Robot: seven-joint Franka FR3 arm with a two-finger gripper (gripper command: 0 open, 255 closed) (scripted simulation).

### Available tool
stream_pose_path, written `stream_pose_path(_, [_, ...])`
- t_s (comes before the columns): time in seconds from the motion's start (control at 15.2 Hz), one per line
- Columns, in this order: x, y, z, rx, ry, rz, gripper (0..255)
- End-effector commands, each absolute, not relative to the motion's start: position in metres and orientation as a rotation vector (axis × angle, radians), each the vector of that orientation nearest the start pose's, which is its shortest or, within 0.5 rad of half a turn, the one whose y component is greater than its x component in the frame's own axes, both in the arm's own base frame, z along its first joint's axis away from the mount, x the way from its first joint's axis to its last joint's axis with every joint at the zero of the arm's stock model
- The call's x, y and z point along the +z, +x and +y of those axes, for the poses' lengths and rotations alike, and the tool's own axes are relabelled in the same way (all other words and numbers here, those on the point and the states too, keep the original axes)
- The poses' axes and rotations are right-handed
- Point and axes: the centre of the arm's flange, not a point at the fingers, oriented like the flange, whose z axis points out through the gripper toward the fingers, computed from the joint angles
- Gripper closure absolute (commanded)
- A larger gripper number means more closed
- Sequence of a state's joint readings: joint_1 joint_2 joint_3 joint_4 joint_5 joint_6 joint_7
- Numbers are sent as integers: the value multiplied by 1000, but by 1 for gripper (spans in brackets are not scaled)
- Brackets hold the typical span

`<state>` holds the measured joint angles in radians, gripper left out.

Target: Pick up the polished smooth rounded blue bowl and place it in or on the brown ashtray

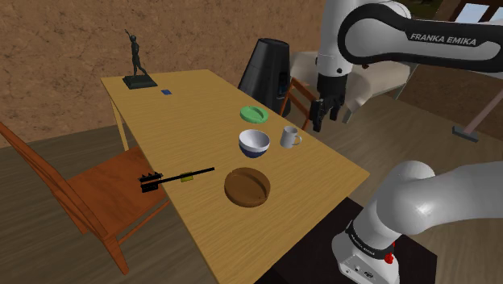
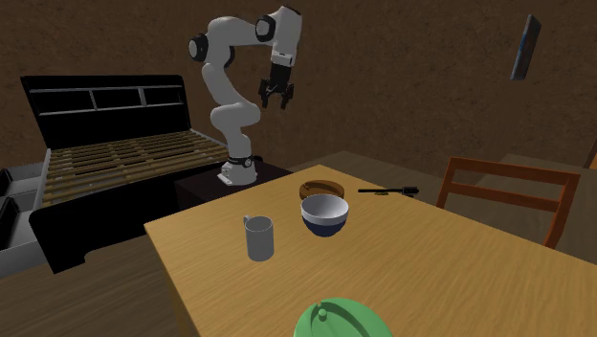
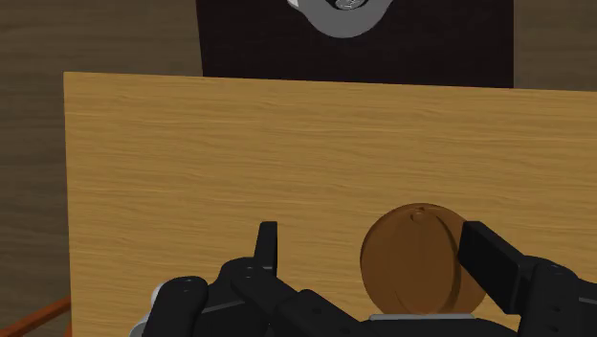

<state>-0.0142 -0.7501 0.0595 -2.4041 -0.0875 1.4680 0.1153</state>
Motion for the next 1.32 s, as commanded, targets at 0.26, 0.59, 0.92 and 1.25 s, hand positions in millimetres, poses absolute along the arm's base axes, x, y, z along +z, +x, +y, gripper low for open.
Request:
stream_pose_path(0.26, [514,337,7,256,-3268,154,0])
stream_pose_path(0.59, [471,382,5,214,-3269,161,0])
stream_pose_path(0.92, [428,428,4,171,-3269,169,0])
stream_pose_path(1.25, [387,475,3,129,-3269,176,0])
